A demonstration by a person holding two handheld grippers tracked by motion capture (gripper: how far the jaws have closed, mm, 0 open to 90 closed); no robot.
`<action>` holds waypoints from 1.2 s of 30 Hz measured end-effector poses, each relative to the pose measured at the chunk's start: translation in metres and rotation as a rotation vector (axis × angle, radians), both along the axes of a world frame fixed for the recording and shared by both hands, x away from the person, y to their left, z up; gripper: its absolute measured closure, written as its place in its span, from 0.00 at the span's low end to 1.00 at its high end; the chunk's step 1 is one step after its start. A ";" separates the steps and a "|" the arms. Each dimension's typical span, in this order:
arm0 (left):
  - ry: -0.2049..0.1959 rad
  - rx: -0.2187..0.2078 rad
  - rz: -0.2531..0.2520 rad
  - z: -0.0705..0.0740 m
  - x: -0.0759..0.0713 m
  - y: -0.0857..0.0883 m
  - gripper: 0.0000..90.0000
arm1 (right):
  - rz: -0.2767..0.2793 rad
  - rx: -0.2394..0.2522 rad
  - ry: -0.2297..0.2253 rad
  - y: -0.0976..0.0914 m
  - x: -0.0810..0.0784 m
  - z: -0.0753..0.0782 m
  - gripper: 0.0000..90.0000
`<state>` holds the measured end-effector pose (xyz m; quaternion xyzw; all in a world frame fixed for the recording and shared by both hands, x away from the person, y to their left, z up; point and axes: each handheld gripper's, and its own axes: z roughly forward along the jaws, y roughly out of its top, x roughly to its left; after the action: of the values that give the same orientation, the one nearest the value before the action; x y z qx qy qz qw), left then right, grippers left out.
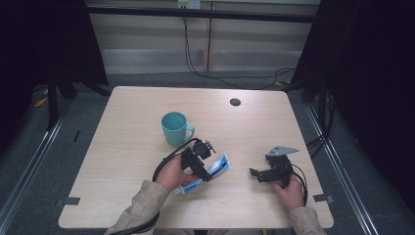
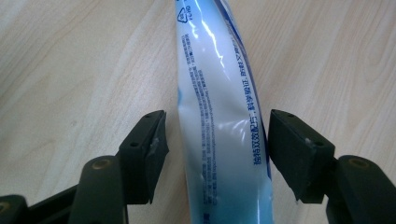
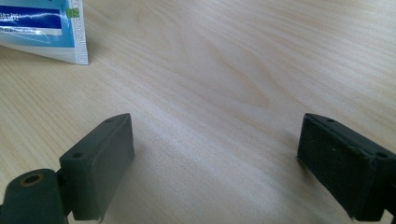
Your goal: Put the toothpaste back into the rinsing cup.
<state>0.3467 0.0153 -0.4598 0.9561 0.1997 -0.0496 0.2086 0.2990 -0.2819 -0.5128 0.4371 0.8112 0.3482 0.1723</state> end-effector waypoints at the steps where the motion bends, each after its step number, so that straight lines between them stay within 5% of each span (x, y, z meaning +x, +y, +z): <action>1: 0.006 -0.005 0.008 -0.001 -0.001 -0.001 0.43 | 0.000 0.000 0.000 0.000 0.000 0.000 0.11; 30: -0.013 0.062 0.001 -0.012 -0.002 -0.015 0.51 | 0.000 0.001 0.000 0.000 0.000 0.000 0.11; 33: -0.058 0.086 -0.002 -0.011 -0.006 -0.017 0.58 | -0.002 0.003 0.002 0.000 0.000 0.000 0.11; 35: -0.058 0.062 -0.011 -0.007 -0.006 -0.014 0.80 | -0.001 0.003 0.002 0.000 0.000 0.000 0.12; 36: -0.056 0.071 -0.013 -0.007 -0.006 -0.013 0.81 | -0.003 0.004 0.005 0.000 0.000 0.000 0.12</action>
<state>0.3407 0.0018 -0.4666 0.9652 0.1890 -0.0173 0.1797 0.2988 -0.2820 -0.5126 0.4395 0.8102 0.3487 0.1698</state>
